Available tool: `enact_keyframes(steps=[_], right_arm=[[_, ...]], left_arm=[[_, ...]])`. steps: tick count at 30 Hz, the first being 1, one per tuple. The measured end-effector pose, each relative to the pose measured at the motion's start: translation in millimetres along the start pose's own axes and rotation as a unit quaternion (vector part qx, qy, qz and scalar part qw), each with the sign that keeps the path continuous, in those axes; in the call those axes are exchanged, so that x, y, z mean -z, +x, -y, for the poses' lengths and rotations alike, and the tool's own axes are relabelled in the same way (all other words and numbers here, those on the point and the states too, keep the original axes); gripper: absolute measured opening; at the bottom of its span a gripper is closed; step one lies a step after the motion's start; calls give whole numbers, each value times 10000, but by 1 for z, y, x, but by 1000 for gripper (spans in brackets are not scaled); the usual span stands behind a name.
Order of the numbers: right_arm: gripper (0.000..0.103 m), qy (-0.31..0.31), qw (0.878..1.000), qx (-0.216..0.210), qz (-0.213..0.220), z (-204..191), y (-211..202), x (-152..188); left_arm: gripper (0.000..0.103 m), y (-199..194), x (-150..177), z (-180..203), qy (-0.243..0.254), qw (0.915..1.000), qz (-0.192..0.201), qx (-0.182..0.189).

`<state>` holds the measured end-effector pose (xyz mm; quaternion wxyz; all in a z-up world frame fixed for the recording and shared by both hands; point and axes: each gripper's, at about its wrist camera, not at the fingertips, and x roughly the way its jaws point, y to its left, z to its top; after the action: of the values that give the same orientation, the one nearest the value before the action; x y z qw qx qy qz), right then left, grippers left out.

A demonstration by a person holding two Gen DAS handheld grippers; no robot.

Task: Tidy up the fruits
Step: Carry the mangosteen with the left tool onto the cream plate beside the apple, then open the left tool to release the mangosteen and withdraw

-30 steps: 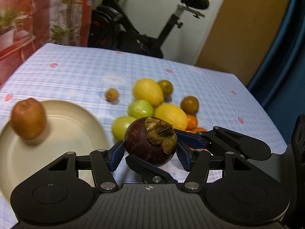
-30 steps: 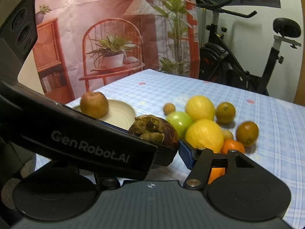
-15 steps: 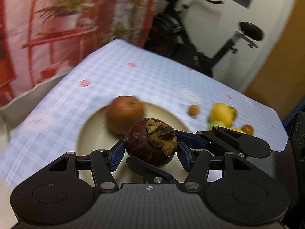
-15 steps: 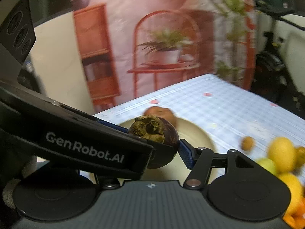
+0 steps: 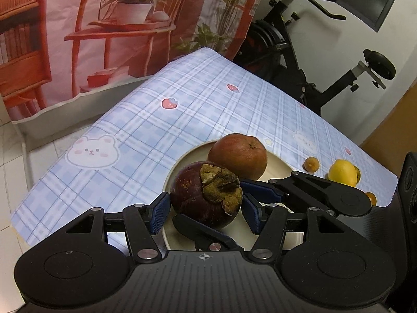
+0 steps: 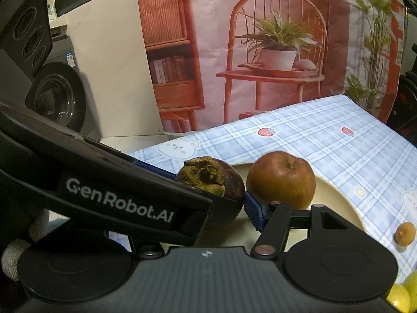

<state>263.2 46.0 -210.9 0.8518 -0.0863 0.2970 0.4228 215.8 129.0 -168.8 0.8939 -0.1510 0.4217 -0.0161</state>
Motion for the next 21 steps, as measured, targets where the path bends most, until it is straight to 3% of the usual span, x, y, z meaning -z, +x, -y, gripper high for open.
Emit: enact_keyframes(steps=[21], right_arm=[[63,-122,9998,149,-29,-3,2,5]], left_arm=[[64,1,2,11,307,9992,109,-252]])
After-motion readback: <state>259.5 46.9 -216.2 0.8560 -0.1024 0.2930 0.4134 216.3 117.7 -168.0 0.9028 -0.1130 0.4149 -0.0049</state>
